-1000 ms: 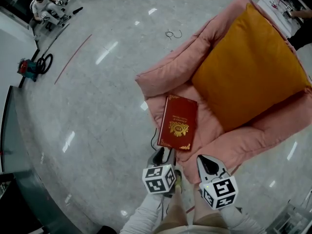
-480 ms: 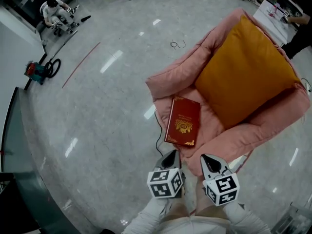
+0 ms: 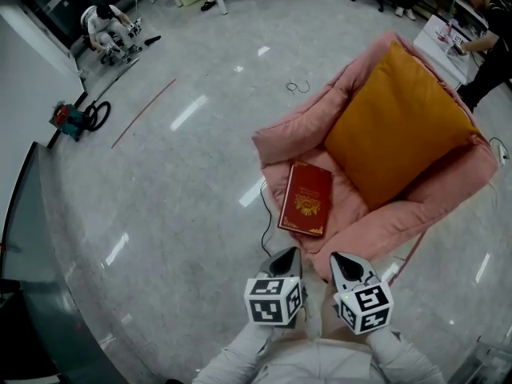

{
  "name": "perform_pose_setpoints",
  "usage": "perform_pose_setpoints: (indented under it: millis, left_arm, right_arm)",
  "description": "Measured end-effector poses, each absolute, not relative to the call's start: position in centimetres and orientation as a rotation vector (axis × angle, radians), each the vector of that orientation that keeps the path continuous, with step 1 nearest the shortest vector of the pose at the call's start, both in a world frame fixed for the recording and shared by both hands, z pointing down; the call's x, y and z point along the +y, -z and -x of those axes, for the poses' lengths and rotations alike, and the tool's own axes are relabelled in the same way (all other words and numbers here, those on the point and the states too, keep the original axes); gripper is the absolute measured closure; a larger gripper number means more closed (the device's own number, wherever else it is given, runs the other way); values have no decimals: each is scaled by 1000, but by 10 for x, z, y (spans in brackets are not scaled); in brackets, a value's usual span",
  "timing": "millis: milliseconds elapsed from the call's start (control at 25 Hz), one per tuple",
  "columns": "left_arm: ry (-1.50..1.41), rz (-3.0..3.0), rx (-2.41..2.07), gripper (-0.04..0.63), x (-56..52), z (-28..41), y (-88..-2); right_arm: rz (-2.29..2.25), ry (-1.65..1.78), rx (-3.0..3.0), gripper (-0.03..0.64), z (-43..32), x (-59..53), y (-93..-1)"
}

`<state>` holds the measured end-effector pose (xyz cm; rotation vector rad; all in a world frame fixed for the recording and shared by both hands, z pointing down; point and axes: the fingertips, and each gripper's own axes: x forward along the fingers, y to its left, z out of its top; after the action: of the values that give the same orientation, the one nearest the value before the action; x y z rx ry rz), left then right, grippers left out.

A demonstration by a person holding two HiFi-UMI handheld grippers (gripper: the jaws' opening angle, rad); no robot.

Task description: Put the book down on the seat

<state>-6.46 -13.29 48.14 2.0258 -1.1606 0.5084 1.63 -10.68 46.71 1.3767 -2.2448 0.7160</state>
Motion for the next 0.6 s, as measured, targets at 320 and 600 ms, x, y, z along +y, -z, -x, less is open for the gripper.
perform_pose_setpoints:
  millis: [320,600]
  left_arm:
    - [-522,-2042,-1159,589,-103,83,-467]
    - [-515,-2048,-1149,589,-86,90,-463]
  right_arm:
    - [-1325,-671,-2276,612,9,-77,-456]
    - [-1308,-613,-2307,612,16,-71,-447]
